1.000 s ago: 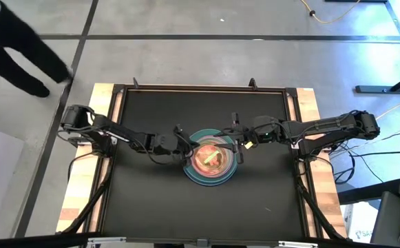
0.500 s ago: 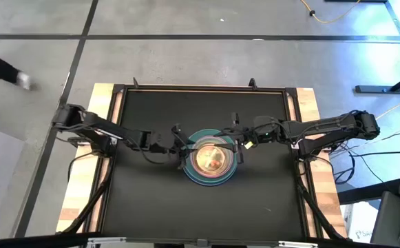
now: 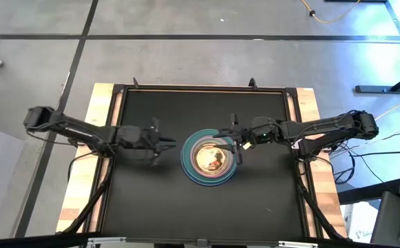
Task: Stack plastic plates
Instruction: Return to Home Position
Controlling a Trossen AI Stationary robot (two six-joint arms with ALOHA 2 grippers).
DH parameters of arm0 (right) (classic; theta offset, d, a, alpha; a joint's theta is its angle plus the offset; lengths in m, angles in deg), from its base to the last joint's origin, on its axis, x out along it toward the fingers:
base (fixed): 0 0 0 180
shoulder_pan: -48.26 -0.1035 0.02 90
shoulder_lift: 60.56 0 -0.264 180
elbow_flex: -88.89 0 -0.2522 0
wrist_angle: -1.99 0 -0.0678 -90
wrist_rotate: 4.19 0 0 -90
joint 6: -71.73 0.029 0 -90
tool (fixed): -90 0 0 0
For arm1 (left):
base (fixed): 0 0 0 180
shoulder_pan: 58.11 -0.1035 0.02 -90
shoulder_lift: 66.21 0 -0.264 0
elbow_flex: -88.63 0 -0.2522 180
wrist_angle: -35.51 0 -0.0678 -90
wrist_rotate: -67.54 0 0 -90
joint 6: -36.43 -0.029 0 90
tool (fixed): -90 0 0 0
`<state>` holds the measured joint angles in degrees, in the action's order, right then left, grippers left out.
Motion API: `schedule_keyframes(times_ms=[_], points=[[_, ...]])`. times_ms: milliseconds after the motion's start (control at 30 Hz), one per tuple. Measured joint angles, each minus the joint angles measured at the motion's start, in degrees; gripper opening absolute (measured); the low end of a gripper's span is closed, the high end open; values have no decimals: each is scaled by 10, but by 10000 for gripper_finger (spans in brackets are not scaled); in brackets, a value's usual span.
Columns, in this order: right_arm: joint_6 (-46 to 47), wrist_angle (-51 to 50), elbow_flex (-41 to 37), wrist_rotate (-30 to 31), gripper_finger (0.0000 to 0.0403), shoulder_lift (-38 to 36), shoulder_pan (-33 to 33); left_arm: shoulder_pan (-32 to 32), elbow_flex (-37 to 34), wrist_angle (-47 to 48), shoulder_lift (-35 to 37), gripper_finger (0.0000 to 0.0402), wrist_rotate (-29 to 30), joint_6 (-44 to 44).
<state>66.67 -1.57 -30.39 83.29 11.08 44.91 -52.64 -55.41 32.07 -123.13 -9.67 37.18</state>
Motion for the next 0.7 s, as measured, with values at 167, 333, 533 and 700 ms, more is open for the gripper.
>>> schedule_keyframes(times_ms=[167, 333, 533, 700], points=[[-10, -25, 0, 20, 149, -2, 2, -33, -109, -126, 121, 59, 1, -43], [7, -73, -12, 19, 101, -22, 0, -52, -184, -115, 229, 41, 0, -20], [35, -64, -106, 19, 17, -86, 17, -50, -209, -84, 315, 32, -1, 6], [50, -29, -177, 15, 13, -195, 39, -50, -209, -72, 340, 31, -1, 17]])
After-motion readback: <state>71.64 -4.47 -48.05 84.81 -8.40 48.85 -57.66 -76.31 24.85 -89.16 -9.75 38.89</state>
